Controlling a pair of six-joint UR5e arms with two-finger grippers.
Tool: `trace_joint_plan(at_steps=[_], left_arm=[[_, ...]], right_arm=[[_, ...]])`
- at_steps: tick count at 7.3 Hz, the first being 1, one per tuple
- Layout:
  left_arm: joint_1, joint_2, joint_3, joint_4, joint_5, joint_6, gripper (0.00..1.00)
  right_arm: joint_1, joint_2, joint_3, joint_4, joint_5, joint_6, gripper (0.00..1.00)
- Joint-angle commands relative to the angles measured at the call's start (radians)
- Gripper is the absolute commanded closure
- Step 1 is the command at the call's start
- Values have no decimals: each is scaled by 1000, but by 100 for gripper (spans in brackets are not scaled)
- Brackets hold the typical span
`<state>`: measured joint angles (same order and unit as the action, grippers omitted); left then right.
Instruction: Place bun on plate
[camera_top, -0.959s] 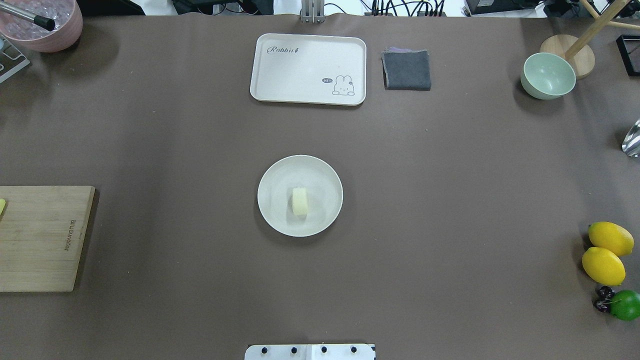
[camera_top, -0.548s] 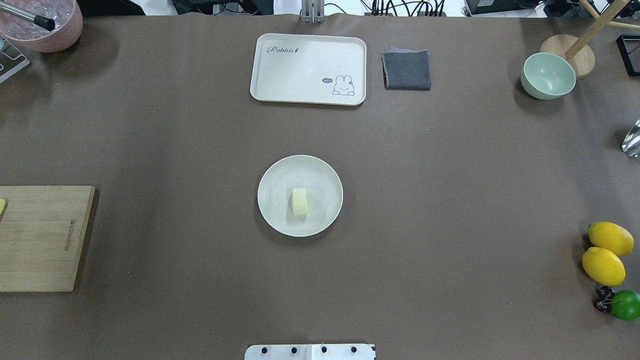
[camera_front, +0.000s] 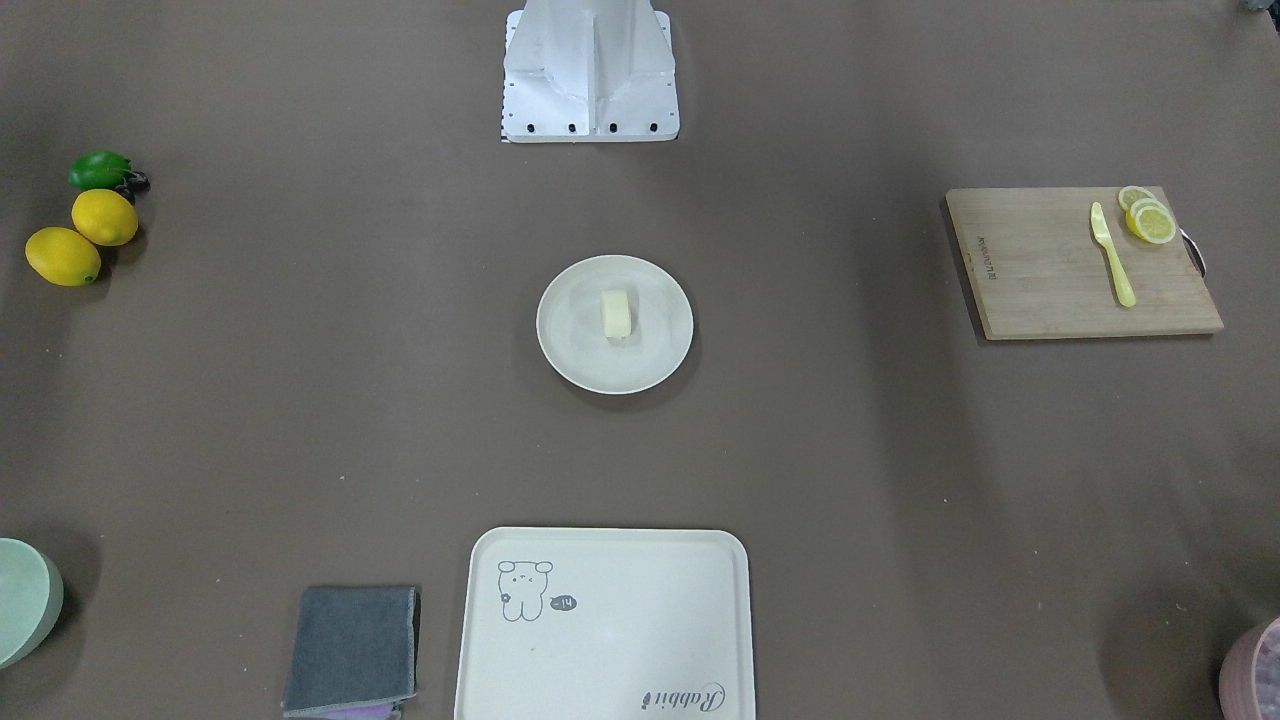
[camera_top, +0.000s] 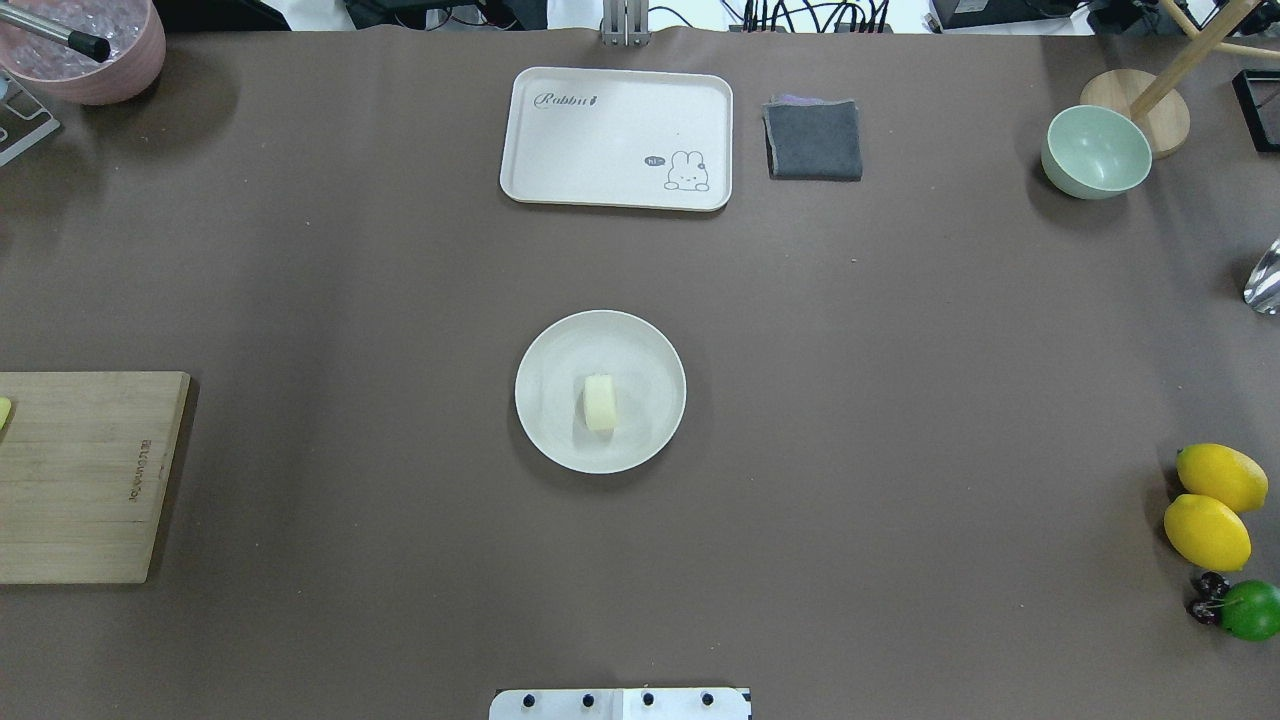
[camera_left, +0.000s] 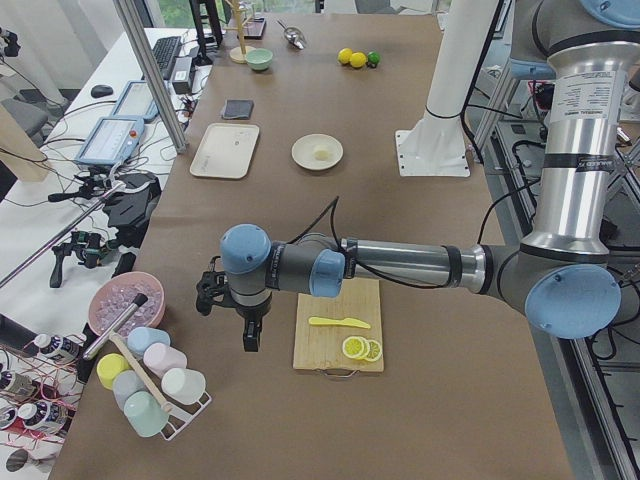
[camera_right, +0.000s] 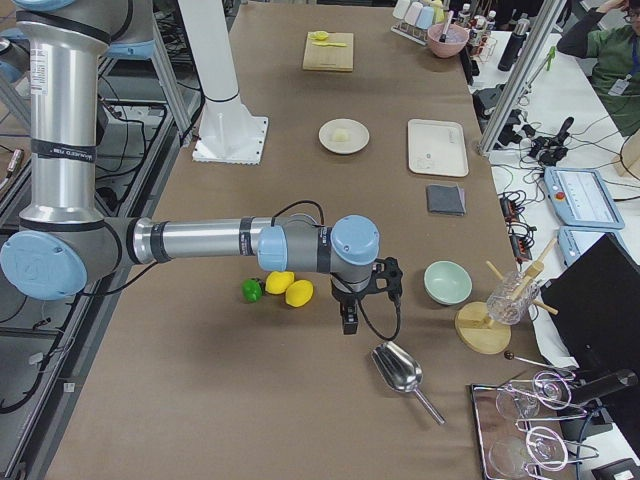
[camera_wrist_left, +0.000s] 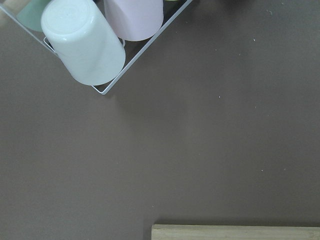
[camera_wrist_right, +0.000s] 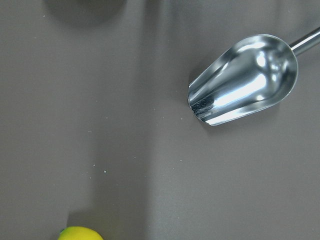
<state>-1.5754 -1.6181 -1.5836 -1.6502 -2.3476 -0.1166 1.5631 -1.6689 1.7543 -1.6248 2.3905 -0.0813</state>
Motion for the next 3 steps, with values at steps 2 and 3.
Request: trace_joint_plan(at_steps=[2,3], left_arm=[[0,0,1,0,1,0,2],[0,1,-1,0,1,1,2]], right_arm=[[0,-6,1,2,-1,0,0],[0,-9,1,3,2,0,0]])
